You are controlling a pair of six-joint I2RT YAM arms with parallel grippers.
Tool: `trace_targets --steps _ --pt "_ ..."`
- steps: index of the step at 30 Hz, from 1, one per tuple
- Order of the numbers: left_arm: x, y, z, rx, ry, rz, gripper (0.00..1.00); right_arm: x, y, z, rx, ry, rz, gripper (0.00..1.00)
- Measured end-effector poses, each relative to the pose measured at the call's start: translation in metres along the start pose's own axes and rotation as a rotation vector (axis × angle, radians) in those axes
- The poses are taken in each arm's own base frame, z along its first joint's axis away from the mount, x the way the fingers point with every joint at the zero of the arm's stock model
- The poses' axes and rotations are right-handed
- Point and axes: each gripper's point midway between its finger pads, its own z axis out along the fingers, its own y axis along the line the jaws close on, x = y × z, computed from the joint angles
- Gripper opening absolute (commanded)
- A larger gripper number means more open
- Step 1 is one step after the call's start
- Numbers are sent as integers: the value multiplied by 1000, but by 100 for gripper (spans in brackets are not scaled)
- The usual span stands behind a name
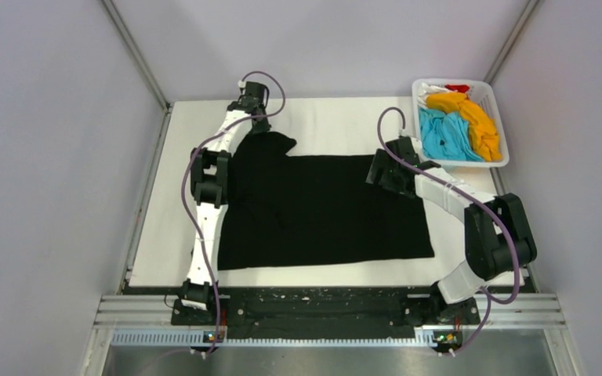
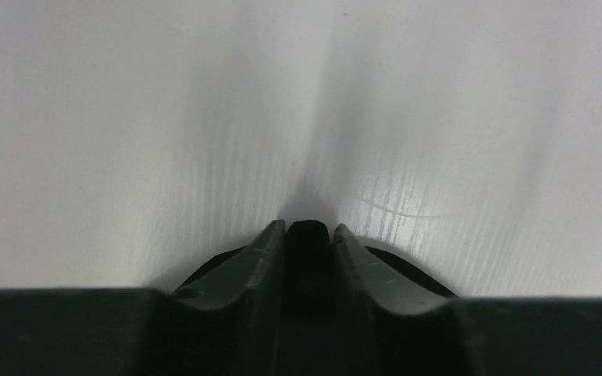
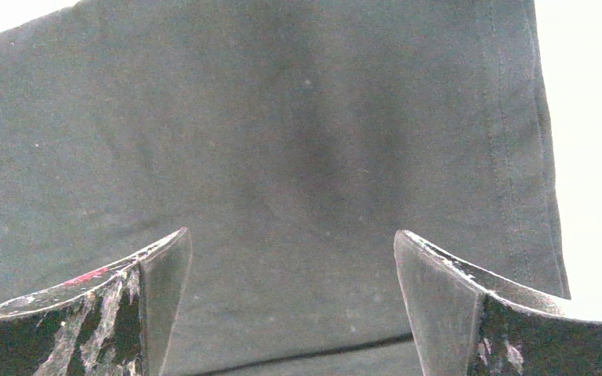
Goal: Fold and stack the t-shirts
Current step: Grab the side of the flattened tshirt furthest away from the robot with both arms
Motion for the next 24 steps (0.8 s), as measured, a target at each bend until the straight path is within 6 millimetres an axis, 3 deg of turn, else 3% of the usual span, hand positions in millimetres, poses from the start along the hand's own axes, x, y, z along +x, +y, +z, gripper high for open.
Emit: trace_targets --steps 2,4,10,14,18,24 --pt "1 3 -1 -17 4 9 16 -1 -1 0 3 -3 0 99" --pt "2 6 -1 -31 8 17 0 -2 -2 0 11 -8 0 99" --pt "1 14 -4 -74 3 32 0 -12 -13 1 78 -42 1 99" --pt "-1 25 -5 -125 -6 48 0 -48 -10 6 145 -104 -3 99" --pt "-12 46 -7 -171 -25 37 0 -83 4 18 169 -160 -8 99" --pt "-33 92 -10 -226 -47 -18 0 -100 11 44 218 -164 -37 99"
